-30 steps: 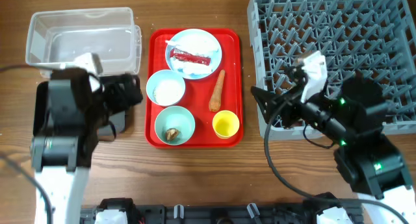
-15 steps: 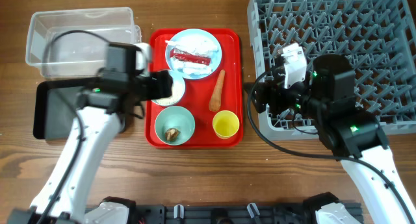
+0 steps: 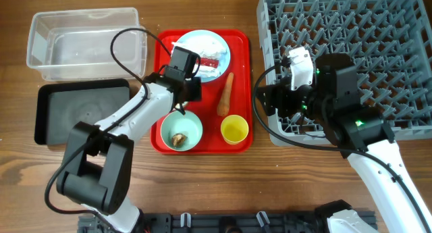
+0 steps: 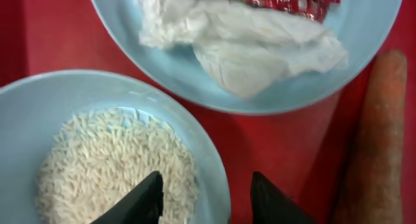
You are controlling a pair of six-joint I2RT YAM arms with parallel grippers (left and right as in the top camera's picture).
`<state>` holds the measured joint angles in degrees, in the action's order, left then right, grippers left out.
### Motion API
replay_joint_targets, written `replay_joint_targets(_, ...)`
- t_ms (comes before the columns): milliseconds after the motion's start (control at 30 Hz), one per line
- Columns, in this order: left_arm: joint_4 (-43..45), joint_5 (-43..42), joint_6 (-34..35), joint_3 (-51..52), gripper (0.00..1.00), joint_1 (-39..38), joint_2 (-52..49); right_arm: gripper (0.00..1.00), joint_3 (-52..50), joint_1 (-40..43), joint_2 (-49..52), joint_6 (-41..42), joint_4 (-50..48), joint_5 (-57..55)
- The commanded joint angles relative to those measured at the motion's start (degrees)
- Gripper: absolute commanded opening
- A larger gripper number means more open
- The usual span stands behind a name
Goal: Sort waste into correct bins and load items into the dishwasher rack
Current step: 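Reach left gripper to the light-blue rice bowl and grasp its rim, then carry the rice bowl to the black tray and tip rice out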
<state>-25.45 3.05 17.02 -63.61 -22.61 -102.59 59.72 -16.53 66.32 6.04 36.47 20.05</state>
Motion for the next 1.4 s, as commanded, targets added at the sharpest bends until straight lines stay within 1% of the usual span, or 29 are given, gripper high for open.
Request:
replay_joint_targets(0, 1.9, 2.4, 0.2, -0.5, 0.24, -0.2, -2.9, 0.8, 0.9, 0.1, 0.3, 0.5, 0.1, -1.0)
replay_joint_targets(33, 1.9, 2.4, 0.2, -0.5, 0.2, -0.2, -3.0, 0.81, 0.9, 0.1, 0.3, 0.5, 0.1, -1.0)
replay_joint_targets(167, 2.0, 2.4, 0.2, -0.5, 0.09, -0.2, -3.0, 0.79, 0.9, 0.1, 0.3, 0.5, 0.2, -1.0)
replay_joint_targets(200, 2.1, 2.4, 0.2, -0.5, 0.04, -0.2, -3.1, 0.78, 0.9, 0.1, 0.3, 0.5, 0.4, -1.0)
replay_joint_targets(300, 1.1, 1.6, 0.2, -1.0, 0.04, -0.1, -0.8, 0.76, 0.9, 0.1, 0.3, 0.5, 0.5, -1.0)
replay_joint_targets(333, -0.5, -0.3, 0.8, -2.1, 0.04, 0.1, 1.1, 0.75, 0.9, 0.1, 0.3, 0.4, 0.5, -1.0)
replay_joint_targets(367, -4.0, -2.8, 2.9, -4.6, 0.04, 0.7, 3.8, 0.75, 0.9, 0.1, 0.3, 0.4, 0.5, -1.0)
replay_joint_targets(400, -7.1, -5.1, 3.7, -7.0, 0.04, 1.4, 6.3, 0.73, 0.9, 0.1, 0.3, 0.4, 0.5, -1.0)
replay_joint_targets(433, -11.5, -7.8, 4.7, -10.0, 0.04, 2.9, 9.6, 0.73, 0.9, 0.1, 0.3, 0.4, 0.5, -1.0)
replay_joint_targets(500, -18.2, -11.3, 4.7, -12.9, 0.04, 6.1, 14.7, 0.72, 0.9, 0.1, 0.3, 0.4, 0.5, -1.0)
replay_joint_targets(567, -24.9, -12.0, 5.8, -13.0, 0.04, 10.8, 19.6, 0.72, 0.9, 0.1, 0.3, 0.4, 0.5, -1.0)
replay_joint_targets(633, -31.7, -12.0, 5.6, -13.0, 0.04, 16.8, 22.1, 0.72, 0.9, 0.1, 0.3, 0.3, 0.5, -1.0)
replay_joint_targets(700, -36.6, -13.9, -0.4, -12.7, 0.04, 25.0, 21.8, 0.72, 0.9, 0.1, 0.3, 0.1, 0.6, -1.0)
replay_joint_targets(767, -37.1, -17.4, -4.2, -12.2, 0.04, 30.1, 20.7, 0.72, 0.9, 0.1, 0.3, 0.1, 0.7, -1.0)
replay_joint_targets(833, -36.9, -25.4, -9.1, -12.1, 0.04, 37.0, 17.8, 0.73, 0.9, 0.1, 0.3, 0.1, 0.9, -1.0)
replay_joint_targets(900, -36.3, -35.9, -14.3, -12.1, 0.04, 43.9, 12.5, 0.72, 0.9, 0.1, 0.3, 0.1, 0.9, -1.0)
replay_joint_targets(933, -36.0, -39.7, -16.0, -12.1, 0.04, 46.1, 10.2, 0.72, 0.9, 0.1, 0.3, 0.1, 0.9, -1.0)
replay_joint_targets(1000, -35.4, -49.9, -20.0, -12.1, 0.04, 50.6, 4.0, 0.72, 0.9, 0.1, 0.3, 0.1, 0.9, -1.0)
replay_joint_targets(1067, -35.4, -57.7, -22.8, -12.1, 0.04, 53.9, -0.5, 0.73, 0.9, 0.1, 0.3, 0.1, 0.9, -1.0)
replay_joint_targets(1100, -35.5, -60.8, -23.6, -12.1, 0.04, 55.5, -2.3, 0.72, 0.9, 0.1, 0.3, 0.1, 1.0, -1.0)
replay_joint_targets(1200, -35.5, -66.0, -24.3, -12.2, 0.04, 58.2, -3.4, 0.73, 0.9, 0.1, 0.3, 0.1, 1.0, -1.0)
replay_joint_targets(1333, -35.9, -80.1, -24.3, -12.2, 0.04, 59.7, -3.4, 0.72, 0.9, 0.1, 0.3, 0.2, 1.4, -1.0)
replay_joint_targets(1367, -35.9, -82.5, -24.3, -12.2, 0.04, 60.1, -3.4, 0.72, 0.9, 0.1, 0.3, 0.2, 1.8, -1.0)
